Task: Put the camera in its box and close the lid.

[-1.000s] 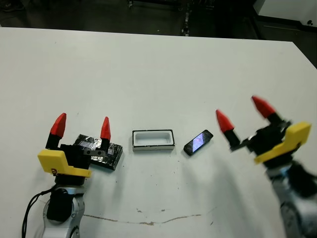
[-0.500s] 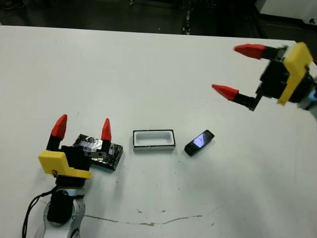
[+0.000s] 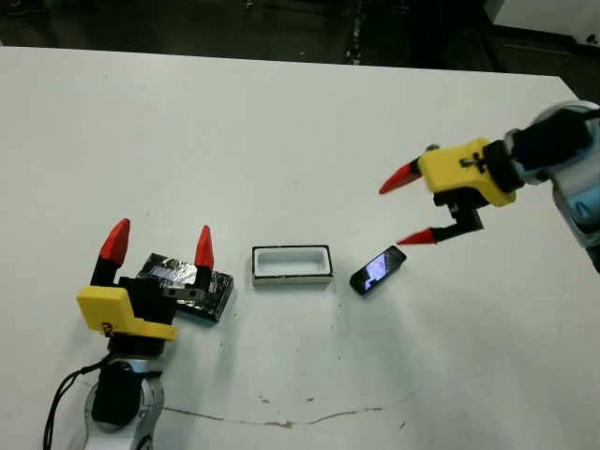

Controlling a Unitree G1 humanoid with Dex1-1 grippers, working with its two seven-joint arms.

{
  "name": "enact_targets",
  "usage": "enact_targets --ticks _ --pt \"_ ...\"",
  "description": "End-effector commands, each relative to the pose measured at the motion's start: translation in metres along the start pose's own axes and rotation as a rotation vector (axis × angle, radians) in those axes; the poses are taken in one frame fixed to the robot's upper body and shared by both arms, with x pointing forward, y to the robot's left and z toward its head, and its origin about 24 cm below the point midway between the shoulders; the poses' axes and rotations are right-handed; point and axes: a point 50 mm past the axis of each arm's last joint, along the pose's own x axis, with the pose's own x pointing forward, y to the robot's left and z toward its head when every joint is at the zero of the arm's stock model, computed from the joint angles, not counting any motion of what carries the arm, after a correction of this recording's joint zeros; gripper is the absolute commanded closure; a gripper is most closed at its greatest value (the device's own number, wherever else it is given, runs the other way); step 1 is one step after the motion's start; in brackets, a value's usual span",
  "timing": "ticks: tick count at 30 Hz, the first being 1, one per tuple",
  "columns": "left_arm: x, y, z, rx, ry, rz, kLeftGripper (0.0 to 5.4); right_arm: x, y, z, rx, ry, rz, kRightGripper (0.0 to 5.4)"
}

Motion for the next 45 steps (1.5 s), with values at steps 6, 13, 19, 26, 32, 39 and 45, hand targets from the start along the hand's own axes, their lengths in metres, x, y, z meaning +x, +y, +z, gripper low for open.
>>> enact_targets --ticks 6,13,19,26,32,39,45 --pt "-0.001 -0.001 0.0 -0.001 0.007 0.005 0.0 0.014 -0.009 0.006 -0.039 0.045 0.114 0.01" --pt "-0.001 -0.001 0.001 0.001 0.012 0.01 0.0 0.026 -0.012 0.007 -0.086 0.07 0.158 0.01" --pt "-0.002 -0.001 0.001 0.005 0.013 0.007 0.0 0.041 -0.013 0.009 -0.169 0.078 0.208 0.01" --pt "-0.002 -0.001 0.0 -0.001 0.014 0.009 0.0 0.055 -0.011 0.004 -0.17 0.022 0.248 0.01" --pt "-0.002 -0.001 0.001 0.003 0.016 0.007 0.0 0.062 -0.008 0.004 -0.19 -0.004 0.269 0.01" --pt "-0.004 -0.001 0.0 0.003 0.016 0.009 0.0 0.07 -0.005 -0.001 -0.133 -0.024 0.294 0.01" --pt "-0.004 -0.002 0.0 -0.001 0.019 0.008 0.0 0.073 -0.003 -0.005 -0.061 -0.057 0.301 0.39"
